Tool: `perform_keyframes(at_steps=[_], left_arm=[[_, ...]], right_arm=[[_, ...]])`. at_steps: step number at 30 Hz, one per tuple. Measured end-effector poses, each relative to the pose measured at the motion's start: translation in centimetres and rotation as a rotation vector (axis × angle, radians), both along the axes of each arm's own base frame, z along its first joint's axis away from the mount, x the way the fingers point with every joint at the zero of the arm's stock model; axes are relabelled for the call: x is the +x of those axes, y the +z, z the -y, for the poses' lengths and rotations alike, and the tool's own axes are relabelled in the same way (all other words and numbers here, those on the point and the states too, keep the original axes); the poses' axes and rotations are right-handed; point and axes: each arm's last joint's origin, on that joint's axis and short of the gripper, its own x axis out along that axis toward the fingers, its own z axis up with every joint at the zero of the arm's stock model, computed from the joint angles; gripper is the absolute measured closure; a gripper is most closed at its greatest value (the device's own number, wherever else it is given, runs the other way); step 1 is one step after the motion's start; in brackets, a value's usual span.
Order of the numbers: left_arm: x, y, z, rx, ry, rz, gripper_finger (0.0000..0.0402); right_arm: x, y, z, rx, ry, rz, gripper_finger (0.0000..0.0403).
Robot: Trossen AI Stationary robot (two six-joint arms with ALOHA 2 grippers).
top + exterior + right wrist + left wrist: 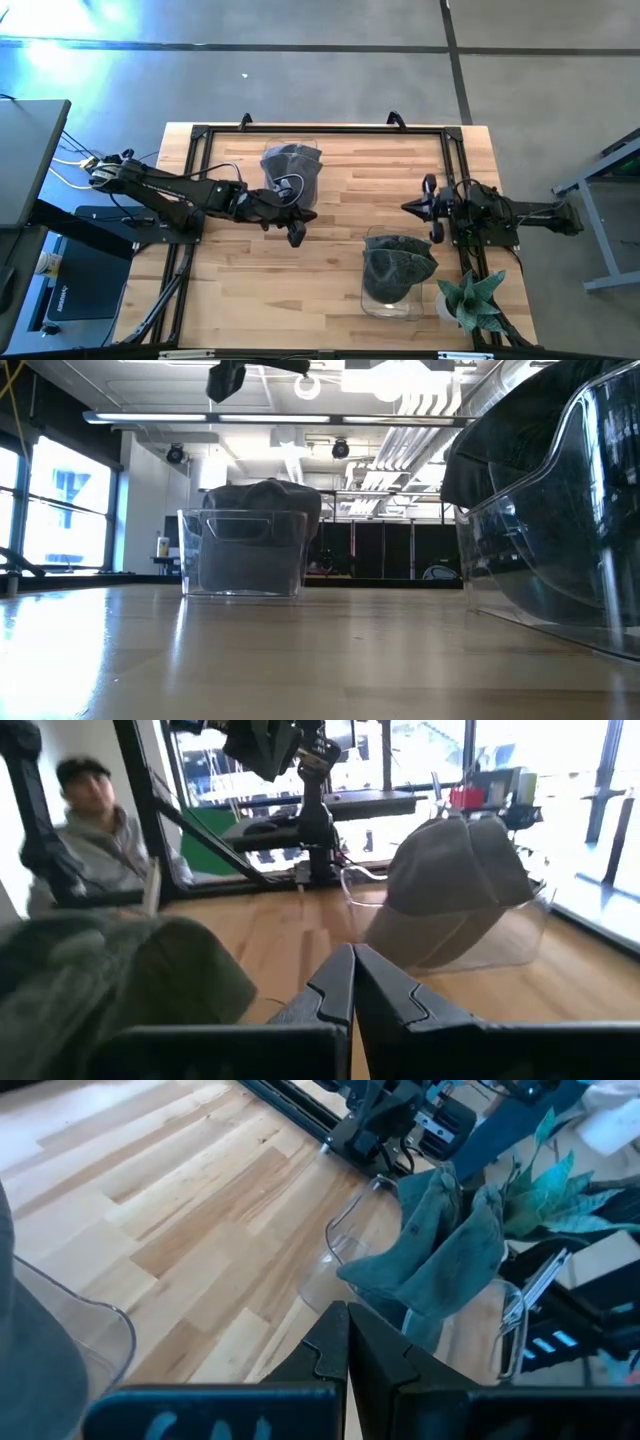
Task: Pick & Place hat
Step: Return to Home Position
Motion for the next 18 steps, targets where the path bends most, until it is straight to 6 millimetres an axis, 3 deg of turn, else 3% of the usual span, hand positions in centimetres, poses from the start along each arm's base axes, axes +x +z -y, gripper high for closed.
perform_keyframes(at_steps=[7,10,18], left_arm=[[-0.1,-1.0,0.0,0.1,-0.087,-0.036,0.0402],[-1.5,-2.9,-0.3,0.11,-0.101,-0.024,0.0402],[-6.4,-8.7,-2.2,0.097,-0.117,0.262,0.0402]], right_arm=[[0.0,0.0,0.0,-0.062,-0.005,0.002,0.0389],[0.0,0.0,0.0,-0.062,-0.005,0.003,0.039],[0.0,0.0,0.0,-0.062,-0.005,0.0,0.0395]])
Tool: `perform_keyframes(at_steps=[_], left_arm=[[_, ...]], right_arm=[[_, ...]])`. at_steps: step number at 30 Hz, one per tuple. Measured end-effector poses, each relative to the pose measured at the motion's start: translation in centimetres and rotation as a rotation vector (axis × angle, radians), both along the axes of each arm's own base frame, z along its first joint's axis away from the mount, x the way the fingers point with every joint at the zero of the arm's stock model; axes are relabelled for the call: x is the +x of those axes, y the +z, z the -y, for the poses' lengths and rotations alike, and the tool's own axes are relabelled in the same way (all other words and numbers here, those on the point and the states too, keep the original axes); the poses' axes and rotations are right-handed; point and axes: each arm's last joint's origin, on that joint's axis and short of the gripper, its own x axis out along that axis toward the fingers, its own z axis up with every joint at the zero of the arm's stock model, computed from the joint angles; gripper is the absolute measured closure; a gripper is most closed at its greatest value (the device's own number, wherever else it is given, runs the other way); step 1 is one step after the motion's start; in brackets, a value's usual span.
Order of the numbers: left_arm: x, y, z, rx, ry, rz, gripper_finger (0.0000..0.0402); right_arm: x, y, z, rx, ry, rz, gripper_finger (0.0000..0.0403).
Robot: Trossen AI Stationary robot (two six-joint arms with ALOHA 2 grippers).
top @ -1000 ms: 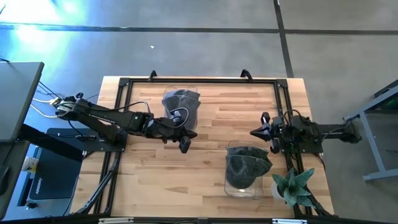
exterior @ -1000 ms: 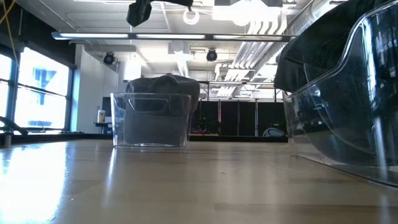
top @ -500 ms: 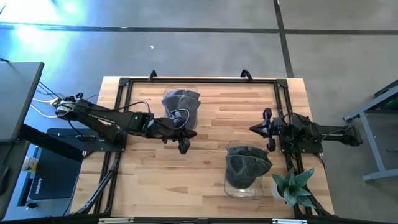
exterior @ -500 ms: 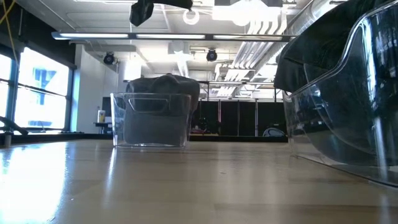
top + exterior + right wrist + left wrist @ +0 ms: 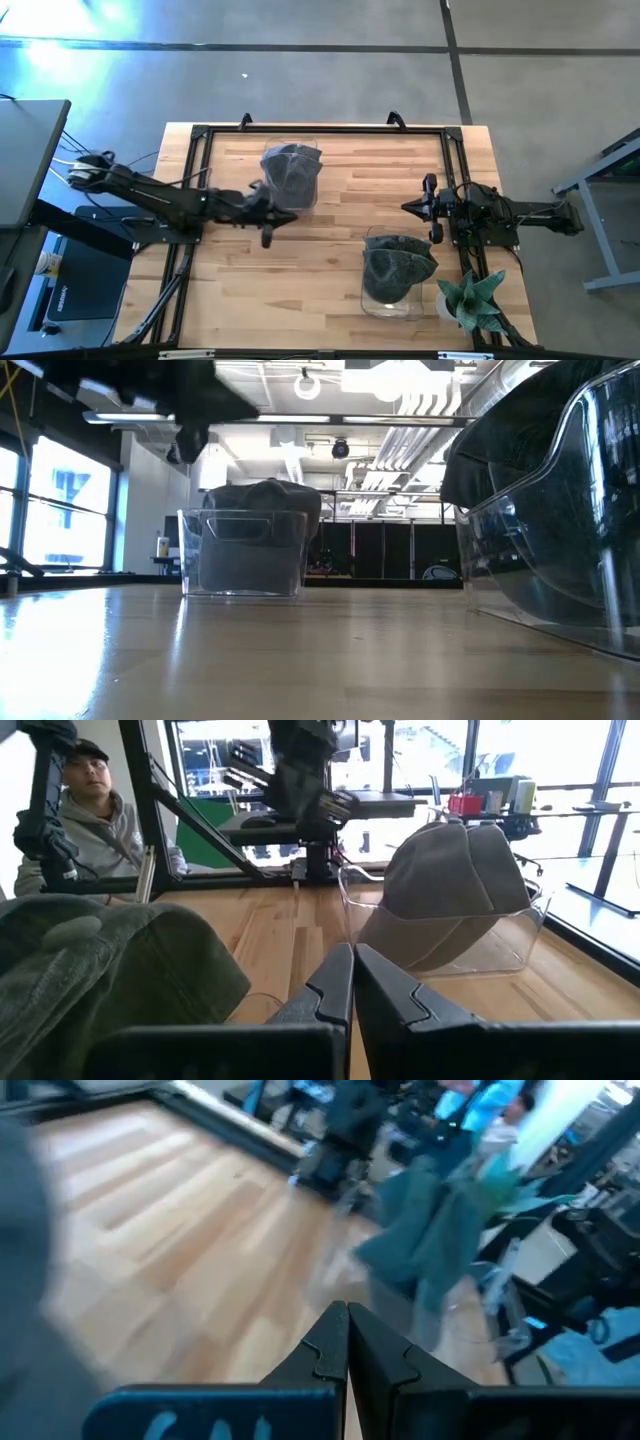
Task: Pick & Place hat
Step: Return to Home Position
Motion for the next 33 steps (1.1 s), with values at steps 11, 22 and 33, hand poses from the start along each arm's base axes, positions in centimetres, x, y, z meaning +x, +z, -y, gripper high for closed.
perform_keyframes(at_steps=[11,22,33], left_arm=[[-7.0,-1.1,-3.8,0.132,-0.097,0.066,0.0402],[-9.8,-4.1,-4.9,0.17,-0.005,-0.036,0.0402],[-12.2,-6.9,-4.8,0.198,0.059,0.092,0.0402]], right_arm=[[0.0,0.0,0.0,0.001,0.002,-0.006,0.0395],[0.1,-0.1,0.0,0.001,0.002,-0.009,0.0393],[0.1,-0.1,0.0,0.001,0.003,-0.01,0.0395]])
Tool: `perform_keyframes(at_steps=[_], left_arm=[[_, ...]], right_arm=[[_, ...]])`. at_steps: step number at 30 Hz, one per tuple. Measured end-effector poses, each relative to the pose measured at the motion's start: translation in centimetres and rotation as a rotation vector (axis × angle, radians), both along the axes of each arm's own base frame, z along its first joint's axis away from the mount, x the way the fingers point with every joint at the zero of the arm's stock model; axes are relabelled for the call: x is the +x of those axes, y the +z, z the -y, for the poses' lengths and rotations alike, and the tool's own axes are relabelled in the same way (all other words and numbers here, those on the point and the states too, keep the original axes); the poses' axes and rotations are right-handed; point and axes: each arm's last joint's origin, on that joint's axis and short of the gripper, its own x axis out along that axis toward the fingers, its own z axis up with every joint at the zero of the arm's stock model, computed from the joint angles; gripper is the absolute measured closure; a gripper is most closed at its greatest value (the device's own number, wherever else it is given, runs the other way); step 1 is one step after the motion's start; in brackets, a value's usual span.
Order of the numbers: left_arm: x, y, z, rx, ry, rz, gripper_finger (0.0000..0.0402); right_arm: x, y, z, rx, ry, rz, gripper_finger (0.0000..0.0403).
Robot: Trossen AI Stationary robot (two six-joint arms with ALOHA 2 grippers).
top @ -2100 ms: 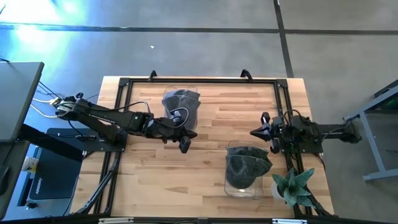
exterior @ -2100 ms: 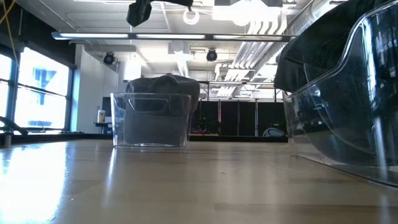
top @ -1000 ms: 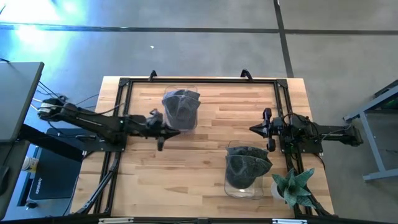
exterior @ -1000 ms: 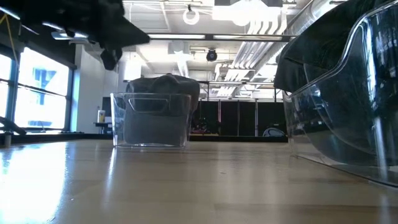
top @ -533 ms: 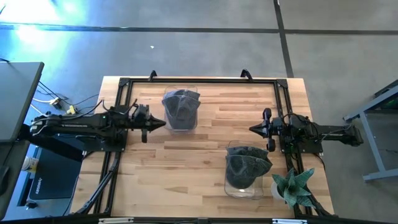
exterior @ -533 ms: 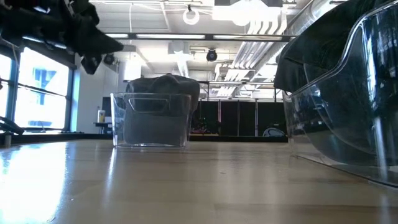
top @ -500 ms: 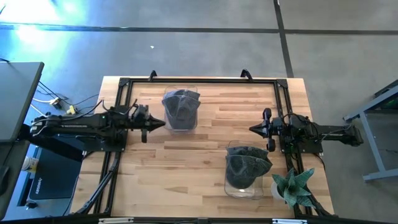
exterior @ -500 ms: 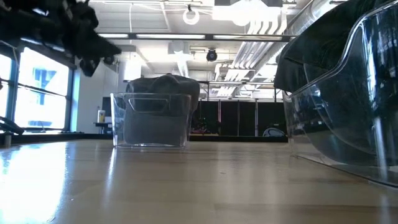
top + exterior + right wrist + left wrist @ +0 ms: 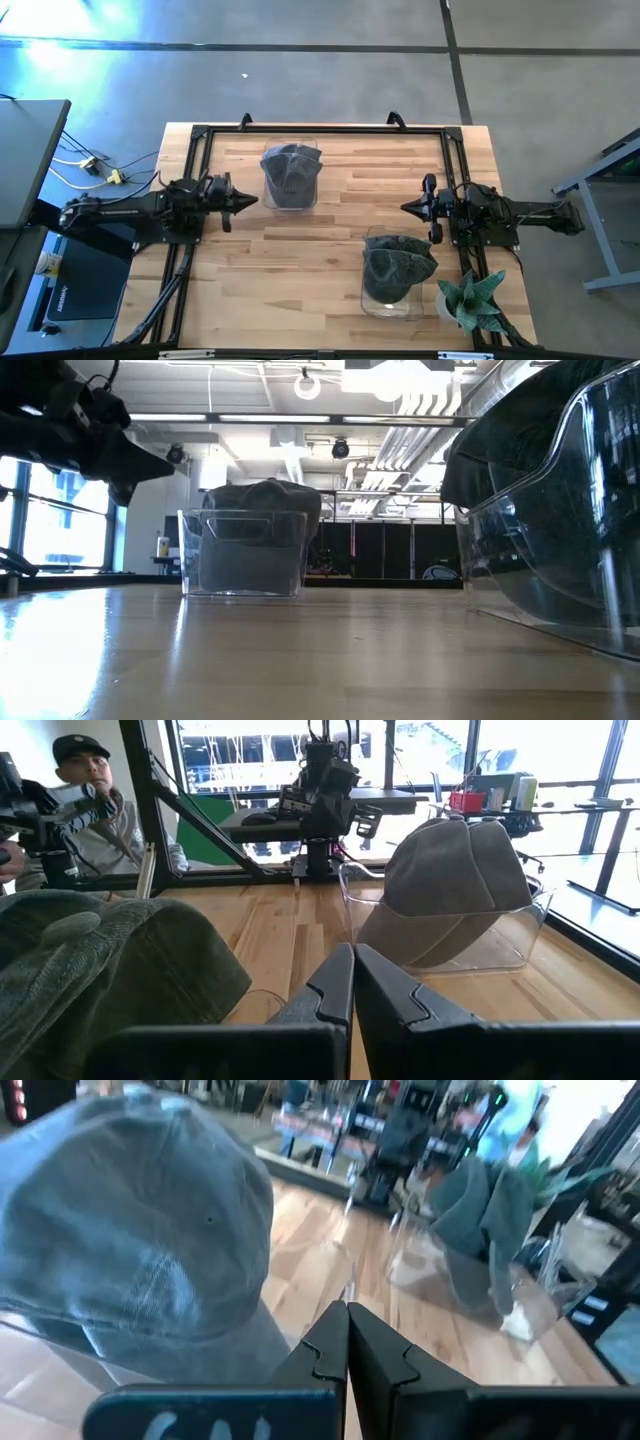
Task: Pick & Place hat
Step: Return to Home Position
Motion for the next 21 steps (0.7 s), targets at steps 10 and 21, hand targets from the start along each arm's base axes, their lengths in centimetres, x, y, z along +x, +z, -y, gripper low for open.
perform_keyframes(at_steps=[10,21], left_arm=[[-0.99,-0.17,0.12,0.049,-0.005,0.099,0.0402],[-0.93,-0.04,1.0,-0.088,-0.144,0.129,0.0402]], right_arm=[[0.0,0.0,0.0,0.0,0.0,0.0,0.0399],[0.0,0.0,0.0,0.0,0.0,0.0,0.0394]])
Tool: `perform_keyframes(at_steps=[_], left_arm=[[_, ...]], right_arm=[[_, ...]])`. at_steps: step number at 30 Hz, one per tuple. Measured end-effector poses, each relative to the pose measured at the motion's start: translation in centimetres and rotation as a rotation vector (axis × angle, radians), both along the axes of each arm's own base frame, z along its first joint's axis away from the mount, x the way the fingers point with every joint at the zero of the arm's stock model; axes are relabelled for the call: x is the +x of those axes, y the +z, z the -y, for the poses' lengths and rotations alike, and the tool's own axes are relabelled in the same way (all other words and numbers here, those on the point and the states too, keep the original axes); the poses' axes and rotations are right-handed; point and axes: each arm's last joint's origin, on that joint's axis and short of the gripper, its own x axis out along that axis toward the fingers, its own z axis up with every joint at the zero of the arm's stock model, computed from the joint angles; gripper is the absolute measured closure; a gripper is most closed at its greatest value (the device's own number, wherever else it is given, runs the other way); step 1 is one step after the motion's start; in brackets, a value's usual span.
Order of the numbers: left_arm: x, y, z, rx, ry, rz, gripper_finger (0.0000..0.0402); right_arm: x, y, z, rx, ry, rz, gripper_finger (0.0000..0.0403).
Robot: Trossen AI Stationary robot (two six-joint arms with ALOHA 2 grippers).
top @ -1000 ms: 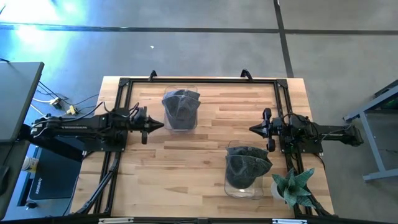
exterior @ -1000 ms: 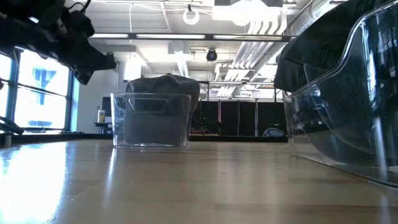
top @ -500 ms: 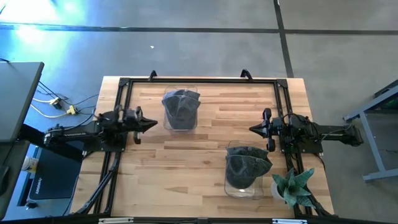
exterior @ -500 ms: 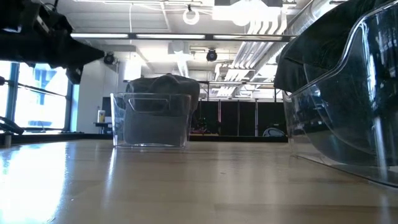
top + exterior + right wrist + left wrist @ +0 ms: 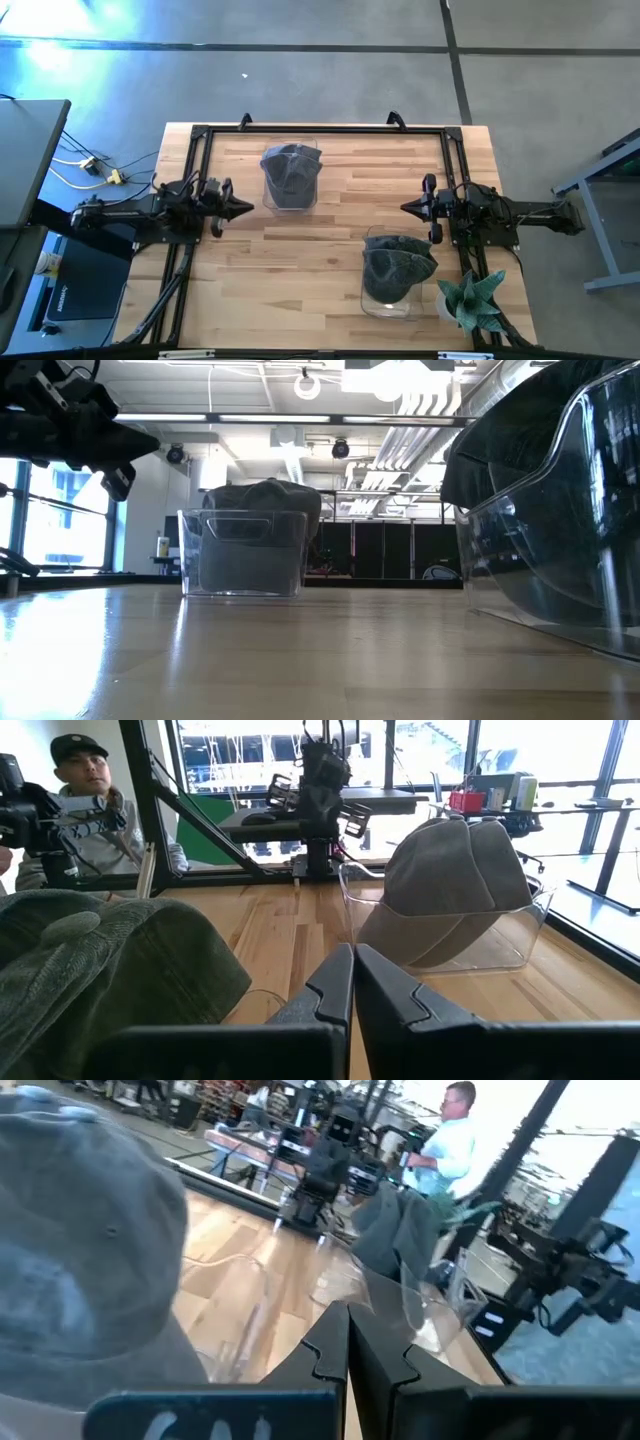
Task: Pick & Place hat
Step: Return to Home Position
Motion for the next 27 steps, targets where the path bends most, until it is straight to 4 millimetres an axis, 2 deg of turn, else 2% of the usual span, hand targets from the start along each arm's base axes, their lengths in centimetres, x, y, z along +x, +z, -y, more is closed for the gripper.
perform_keyframes(at_steps=[5,10,18,27], left_arm=[[0.0,0.0,1.2,0.042,-0.022,0.0,0.0402],[-0.2,0.1,2.0,0.217,-0.008,0.019,0.0402],[-0.1,0.0,1.6,0.277,0.025,0.01,0.0402],[0.1,-0.5,0.7,0.23,0.013,-0.006,0.0402]], right_arm=[[0.0,0.0,0.0,0.0,0.0,0.0,0.04],[0.0,0.0,0.0,0.0,0.0,0.0,0.0401],[0.0,0.0,0.0,0.0,0.0,0.0,0.0391],[0.0,0.0,0.0,0.0,0.0,0.0,0.04]])
